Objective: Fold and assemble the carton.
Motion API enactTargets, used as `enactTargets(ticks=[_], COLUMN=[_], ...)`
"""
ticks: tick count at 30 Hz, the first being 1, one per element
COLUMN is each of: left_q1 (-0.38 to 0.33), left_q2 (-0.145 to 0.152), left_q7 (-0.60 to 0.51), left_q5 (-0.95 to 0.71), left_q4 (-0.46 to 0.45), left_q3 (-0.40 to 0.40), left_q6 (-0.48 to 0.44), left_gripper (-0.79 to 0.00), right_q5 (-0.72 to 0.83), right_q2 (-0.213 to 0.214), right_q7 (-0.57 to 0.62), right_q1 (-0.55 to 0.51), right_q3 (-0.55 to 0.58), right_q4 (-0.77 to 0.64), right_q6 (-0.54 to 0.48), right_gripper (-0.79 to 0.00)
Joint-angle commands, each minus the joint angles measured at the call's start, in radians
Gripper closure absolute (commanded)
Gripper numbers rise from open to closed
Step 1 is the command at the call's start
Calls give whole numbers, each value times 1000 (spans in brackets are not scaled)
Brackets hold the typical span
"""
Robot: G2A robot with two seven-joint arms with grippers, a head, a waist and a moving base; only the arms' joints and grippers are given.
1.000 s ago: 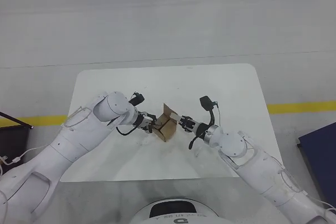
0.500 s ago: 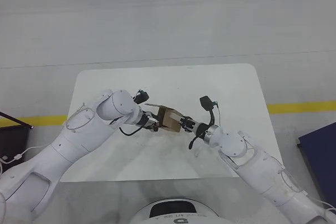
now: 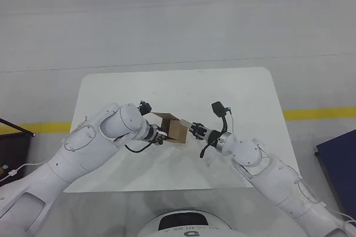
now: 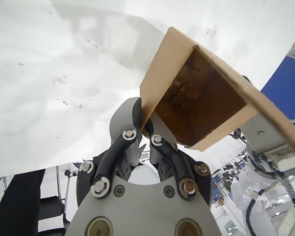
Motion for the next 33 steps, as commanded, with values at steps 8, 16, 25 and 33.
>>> enactTargets(ticks=[8, 16, 25, 33], left_q1=[-9, 143, 413, 330], left_q2=[32, 106, 183, 160], left_q7=[20, 92, 244, 251], left_q5=[-142, -272, -344, -323], left_q4=[-5, -79, -122, -18], left_q3=[-19, -252, -541, -478], left_q6=[20, 2, -51, -70], left_gripper=[-785, -785, -785, -785], right_q5=[0, -58, -333, -698], right_q2=[0, -2, 1, 4], right_q7=[0, 4, 88, 201], right_q1=[0, -7, 9, 10], right_q3=[0, 3, -50, -148], right_q4=[0, -25, -46, -125], right_q6=[0, -17, -55, -24], right_gripper=[-785, -785, -785, -785])
